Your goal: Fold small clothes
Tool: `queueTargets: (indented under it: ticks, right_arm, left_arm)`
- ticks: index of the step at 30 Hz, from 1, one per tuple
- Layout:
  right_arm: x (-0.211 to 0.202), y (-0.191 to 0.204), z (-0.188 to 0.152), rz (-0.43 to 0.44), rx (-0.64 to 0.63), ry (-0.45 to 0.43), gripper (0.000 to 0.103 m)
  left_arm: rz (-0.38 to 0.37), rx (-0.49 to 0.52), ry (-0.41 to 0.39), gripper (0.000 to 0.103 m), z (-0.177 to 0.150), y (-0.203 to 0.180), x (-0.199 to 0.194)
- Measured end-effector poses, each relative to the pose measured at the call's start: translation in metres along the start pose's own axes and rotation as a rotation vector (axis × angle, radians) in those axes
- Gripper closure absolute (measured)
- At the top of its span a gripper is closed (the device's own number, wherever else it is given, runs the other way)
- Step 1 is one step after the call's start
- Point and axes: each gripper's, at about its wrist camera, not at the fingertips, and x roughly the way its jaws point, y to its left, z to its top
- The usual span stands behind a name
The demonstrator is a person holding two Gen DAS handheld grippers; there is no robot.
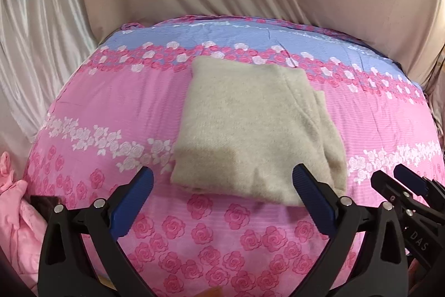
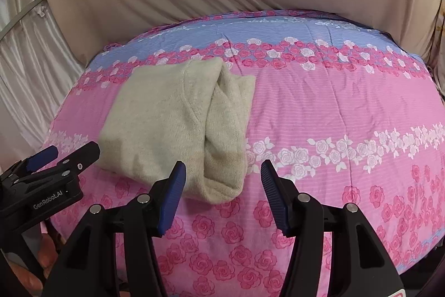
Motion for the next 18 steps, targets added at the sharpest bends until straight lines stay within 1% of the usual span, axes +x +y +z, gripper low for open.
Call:
queueTargets:
  ticks: [4, 8, 15, 18]
  right_arm:
    - [-0.001, 0.002, -0.005, 0.005, 0.006, 0.002, 0.047]
    - [-0.001, 0.005, -0.008, 0.013, 0.006, 0.003, 0.047]
    - [-0.002, 0.009, -0.011, 0.019, 0.006, 0.006, 0.046]
    - [-0.002, 0.009, -0.013, 0.020, 0.013, 0.006, 0.046]
  left_arm:
    - [0.011, 0.014, 0.004, 0.005, -0.004, 0.001, -0.002]
    - [-0.016, 0.013, 0.021, 0.005, -0.008, 0.005, -0.003]
    - [-0.036, 0.005, -0.005, 0.005, -0.012, 0.007, -0.009]
    - [-0.035, 0.008, -0.003, 0.005, -0.012, 0.007, -0.009]
